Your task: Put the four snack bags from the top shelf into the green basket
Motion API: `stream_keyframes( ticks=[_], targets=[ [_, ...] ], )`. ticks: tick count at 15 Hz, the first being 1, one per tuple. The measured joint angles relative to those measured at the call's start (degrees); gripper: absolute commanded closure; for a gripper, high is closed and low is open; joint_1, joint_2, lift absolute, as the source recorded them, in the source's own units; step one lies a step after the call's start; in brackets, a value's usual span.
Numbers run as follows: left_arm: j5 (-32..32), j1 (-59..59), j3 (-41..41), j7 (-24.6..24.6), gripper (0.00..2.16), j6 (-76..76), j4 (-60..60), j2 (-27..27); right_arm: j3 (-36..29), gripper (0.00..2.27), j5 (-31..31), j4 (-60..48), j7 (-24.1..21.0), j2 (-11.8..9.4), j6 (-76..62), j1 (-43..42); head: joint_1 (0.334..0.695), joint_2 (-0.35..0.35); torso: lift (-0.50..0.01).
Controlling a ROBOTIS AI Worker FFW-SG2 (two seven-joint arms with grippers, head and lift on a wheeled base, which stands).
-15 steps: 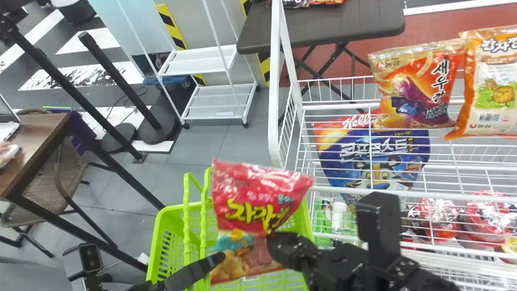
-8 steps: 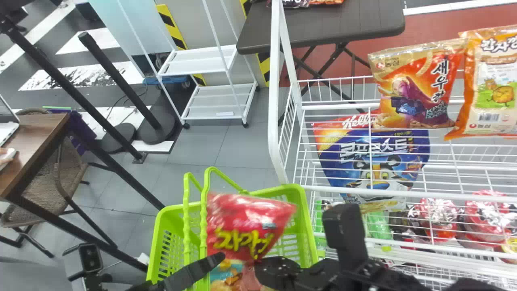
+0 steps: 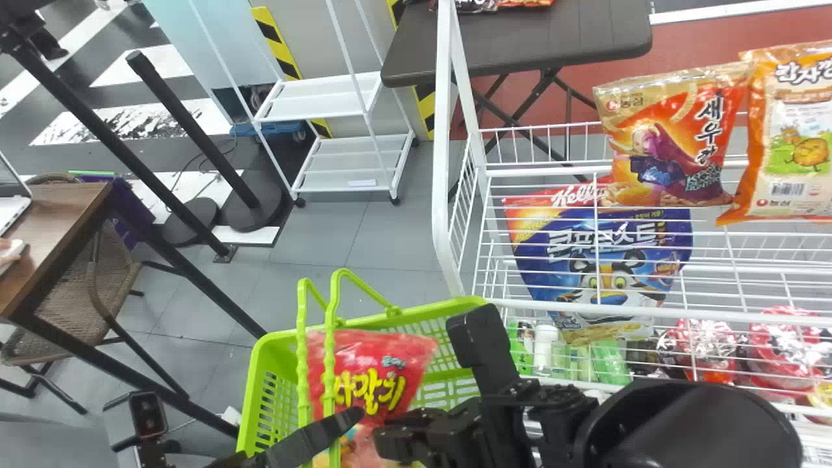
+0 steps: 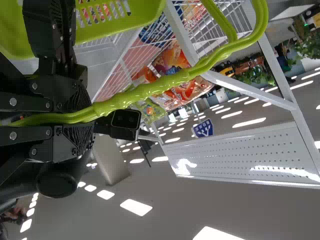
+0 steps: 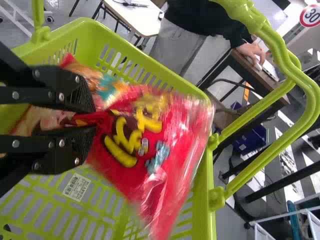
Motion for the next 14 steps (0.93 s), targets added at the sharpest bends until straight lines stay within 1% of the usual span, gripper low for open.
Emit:
stream_keyframes(
  ticks=[1,3,6,7,9,11,14],
  targets=[
    [0.02,0.0,0.03,0.0,2.15,0.0,0.0,0.0,-1.01,0.05,-0.73,-1.46,0.2,-0.68,0.21,0.51,0.695,0.35,0.0],
    [0.03,0.0,0.11,0.0,2.15,0.0,0.04,0.0,-4.47,0.05,-1.38,-6.91,0.44,-2.84,1.47,2.96,0.695,0.35,0.0],
    [0.03,-0.09,0.02,0.0,2.14,0.0,0.08,0.0,-14.72,0.05,-0.98,-19.94,1.37,-6.28,4.62,9.92,0.695,0.35,0.0],
    [0.03,-0.09,0.03,0.0,2.15,0.0,0.08,0.0,-18.28,0.05,0.03,-23.52,1.26,-7.02,4.86,12.02,0.695,0.35,0.0],
    [0.03,-0.09,0.03,0.0,2.15,0.0,0.08,0.0,-25.01,0.05,3.87,-28.85,0.56,-7.58,3.42,15.71,0.695,0.35,0.0],
    [0.02,-0.09,0.0,0.0,2.15,0.01,0.15,0.0,-29.65,0.05,8.62,-30.33,-1.13,-7.39,-1.58,16.92,0.695,0.35,0.0],
    [0.01,-0.11,-0.01,0.0,2.15,0.01,0.68,0.0,-31.79,0.07,13.89,-27.19,-2.15,-7.01,-9.8,14.48,0.695,0.35,0.0]
  ],
)
